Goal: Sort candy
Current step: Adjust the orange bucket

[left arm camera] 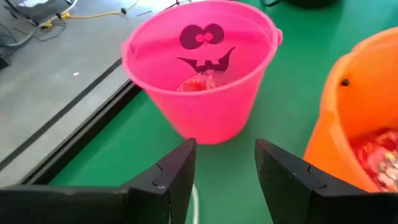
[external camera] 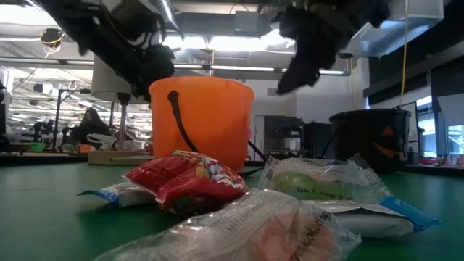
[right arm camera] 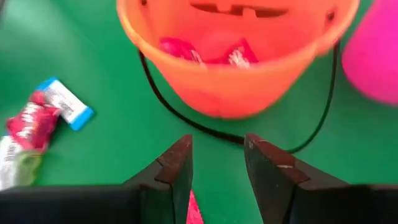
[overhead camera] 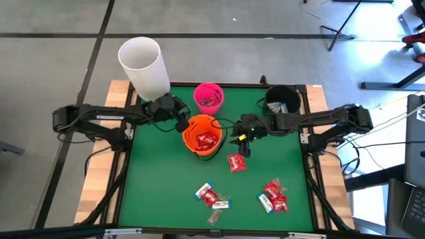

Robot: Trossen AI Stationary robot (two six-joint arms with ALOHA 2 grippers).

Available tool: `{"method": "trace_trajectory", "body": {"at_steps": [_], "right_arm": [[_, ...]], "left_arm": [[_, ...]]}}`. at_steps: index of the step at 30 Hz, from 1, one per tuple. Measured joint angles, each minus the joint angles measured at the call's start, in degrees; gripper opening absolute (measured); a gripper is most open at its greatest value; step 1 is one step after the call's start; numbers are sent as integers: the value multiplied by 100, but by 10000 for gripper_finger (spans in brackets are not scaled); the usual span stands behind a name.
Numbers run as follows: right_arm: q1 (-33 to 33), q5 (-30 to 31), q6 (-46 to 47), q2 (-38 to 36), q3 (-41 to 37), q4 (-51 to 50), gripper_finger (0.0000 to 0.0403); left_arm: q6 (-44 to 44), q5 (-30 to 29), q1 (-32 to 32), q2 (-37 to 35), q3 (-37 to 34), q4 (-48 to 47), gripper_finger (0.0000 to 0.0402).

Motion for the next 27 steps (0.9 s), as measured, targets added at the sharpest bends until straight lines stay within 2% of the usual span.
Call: {"method": "trace_trajectory", "body": {"at_steps": [5,10,19,27], "right_arm": [[2,115,16,0,-412,537,140],[2,117,-164,0,-452,571,140],[2,111,-392,0,-452,536,140],[6,-269,-365,1,-450,239,140]], "left_arm": [[-8,233,134,492,0,248,160],[-153,503,62,729,0,243,160],[-310,529,-356,763,0,224,160],[-321,527,-610,763,0,224,160]]}}
